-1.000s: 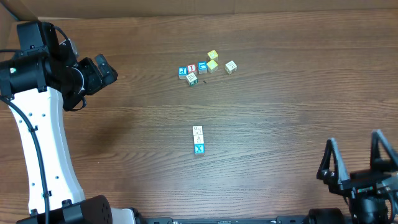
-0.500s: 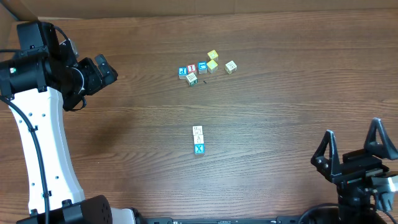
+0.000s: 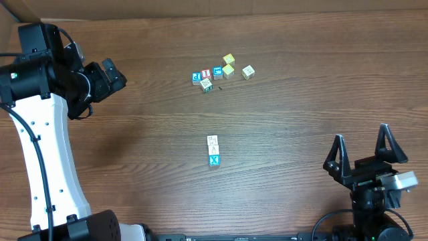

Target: Flip 3 blocks

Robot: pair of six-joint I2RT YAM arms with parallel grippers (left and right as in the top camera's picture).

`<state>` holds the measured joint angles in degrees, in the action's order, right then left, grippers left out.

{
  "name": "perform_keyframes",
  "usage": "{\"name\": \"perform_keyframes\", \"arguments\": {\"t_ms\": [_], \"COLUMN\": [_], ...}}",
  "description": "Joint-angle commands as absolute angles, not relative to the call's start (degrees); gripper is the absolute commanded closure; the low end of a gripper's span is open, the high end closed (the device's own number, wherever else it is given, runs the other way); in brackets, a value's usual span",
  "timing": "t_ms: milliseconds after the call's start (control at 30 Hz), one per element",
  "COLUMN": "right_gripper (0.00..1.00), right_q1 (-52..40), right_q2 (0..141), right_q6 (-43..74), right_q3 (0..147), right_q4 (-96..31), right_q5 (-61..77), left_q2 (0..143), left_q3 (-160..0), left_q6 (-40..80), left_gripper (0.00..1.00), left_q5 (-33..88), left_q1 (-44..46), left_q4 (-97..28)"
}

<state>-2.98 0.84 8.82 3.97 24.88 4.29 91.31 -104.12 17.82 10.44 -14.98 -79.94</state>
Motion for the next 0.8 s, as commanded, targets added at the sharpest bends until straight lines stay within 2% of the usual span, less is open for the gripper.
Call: {"name": "perform_keyframes", "arguments": {"t_ms": [0,267,567,767], "right_gripper": [0.0,0.0,0.0,0.0], "right_q1": [-2.87,-2.87,-2.87,-2.92], "right_q2": [0.21,0.21,0.16,0.16], "right_q6": [9.04,9.02,8.78,-0.21], "right_q3": [2.2,0.43,0.43,0.43], "right_q4": [25.28,18.76,-3.55,-4.38], "right_q5": [4.62,4.8,4.56,5.48], "left_q2": [91.61,91.61,91.59,91.61], "left_q3": [-103.55,-103.55,-103.55,-103.55], "left_q6": [16.71,16.71,16.71,16.71], "left_gripper": [0.0,0.0,0.0,0.0], "left_q5": [9.98,9.98,9.98,9.98], "left_q1": [-14.92,-14.92,-14.92,-14.92], "left_q4": [-79.9,-79.9,-79.9,-79.9]}}
